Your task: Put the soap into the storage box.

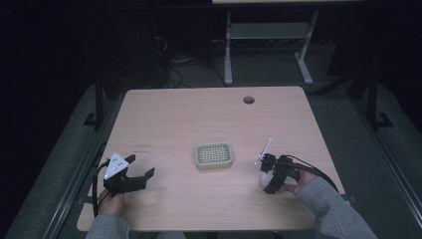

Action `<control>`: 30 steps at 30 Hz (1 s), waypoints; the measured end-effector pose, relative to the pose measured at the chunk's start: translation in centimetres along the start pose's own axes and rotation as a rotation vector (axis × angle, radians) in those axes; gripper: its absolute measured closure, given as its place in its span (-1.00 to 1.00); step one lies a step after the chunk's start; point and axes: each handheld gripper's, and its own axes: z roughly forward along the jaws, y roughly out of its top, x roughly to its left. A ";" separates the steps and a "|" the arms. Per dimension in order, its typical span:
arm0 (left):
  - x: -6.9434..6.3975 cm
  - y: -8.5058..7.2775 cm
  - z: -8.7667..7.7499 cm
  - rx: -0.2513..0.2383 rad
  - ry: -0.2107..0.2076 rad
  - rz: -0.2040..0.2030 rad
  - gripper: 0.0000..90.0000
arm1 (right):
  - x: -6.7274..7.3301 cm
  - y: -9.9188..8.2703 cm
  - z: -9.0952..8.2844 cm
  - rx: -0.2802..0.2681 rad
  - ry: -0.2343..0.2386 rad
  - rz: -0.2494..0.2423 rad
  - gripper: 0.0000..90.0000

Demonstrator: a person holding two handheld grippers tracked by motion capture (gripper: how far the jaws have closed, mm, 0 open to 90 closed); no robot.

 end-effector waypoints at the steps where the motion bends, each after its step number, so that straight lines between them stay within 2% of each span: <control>1: 0.0 0.0 0.0 0.000 -0.001 -0.001 -0.71 | 0.0 0.0 -0.1 -0.004 0.003 0.002 -0.47; 6: 0.0 0.0 0.0 -0.001 0.001 -0.006 -0.72 | 0.1 0.7 -0.6 -0.009 -0.006 -0.015 -0.48; 11: 0.1 0.0 0.0 0.000 0.004 -0.006 -0.72 | 0.0 1.5 -1.1 -0.029 0.009 -0.017 -0.48; 15: 0.1 0.0 0.0 -0.001 0.005 -0.007 -0.72 | 0.0 2.3 -1.2 -0.018 0.004 -0.032 -0.48; 22: 0.1 0.0 0.0 -0.002 0.004 -0.008 -0.72 | -0.2 3.5 -1.7 -0.037 0.020 -0.039 -0.48; 30: 0.1 0.0 0.0 -0.004 0.005 -0.008 -0.72 | -0.4 4.7 -2.1 -0.039 0.016 -0.055 -0.47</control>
